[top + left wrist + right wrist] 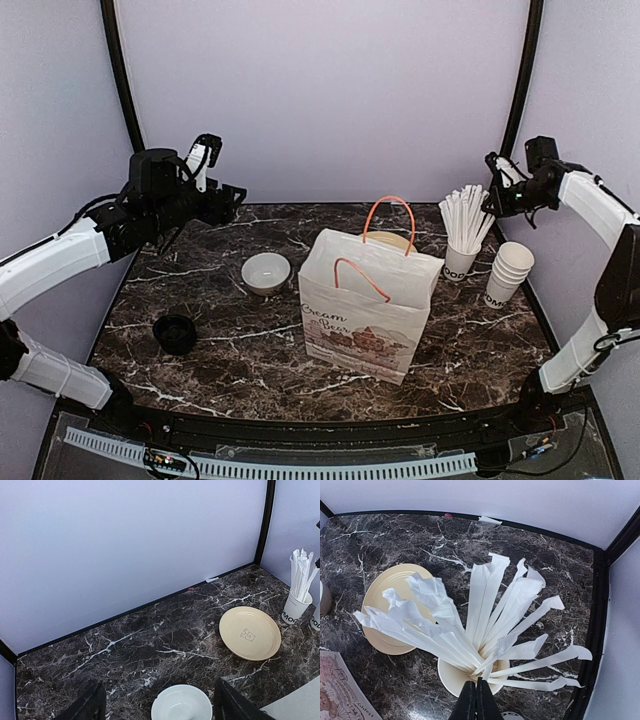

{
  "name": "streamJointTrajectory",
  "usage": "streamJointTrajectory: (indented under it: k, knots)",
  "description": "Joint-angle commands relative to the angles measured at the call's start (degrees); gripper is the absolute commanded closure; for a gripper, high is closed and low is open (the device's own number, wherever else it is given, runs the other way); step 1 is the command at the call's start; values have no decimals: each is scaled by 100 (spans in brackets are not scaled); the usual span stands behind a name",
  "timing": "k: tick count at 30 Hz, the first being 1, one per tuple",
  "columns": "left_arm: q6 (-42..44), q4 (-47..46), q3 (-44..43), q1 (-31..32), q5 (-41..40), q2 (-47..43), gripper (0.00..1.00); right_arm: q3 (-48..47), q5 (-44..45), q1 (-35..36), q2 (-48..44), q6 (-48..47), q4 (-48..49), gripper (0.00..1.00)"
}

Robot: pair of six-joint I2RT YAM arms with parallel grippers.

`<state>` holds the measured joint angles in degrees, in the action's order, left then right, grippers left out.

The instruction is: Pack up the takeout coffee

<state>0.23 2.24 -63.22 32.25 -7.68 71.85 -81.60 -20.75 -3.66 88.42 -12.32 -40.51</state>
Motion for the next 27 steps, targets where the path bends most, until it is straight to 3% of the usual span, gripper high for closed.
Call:
streamJointTrajectory:
  k: [1,11,27]
  knots:
    - [158,-52,65,-43,29,-68,24,-282,198,115,-523,10,-161,100]
    - [326,-18,42,-44,-88,-40,24,-378,301,120,-1096,-76,-428,100]
    - [333,-20,47,-43,118,7,24,-192,186,120,-63,-9,41,97]
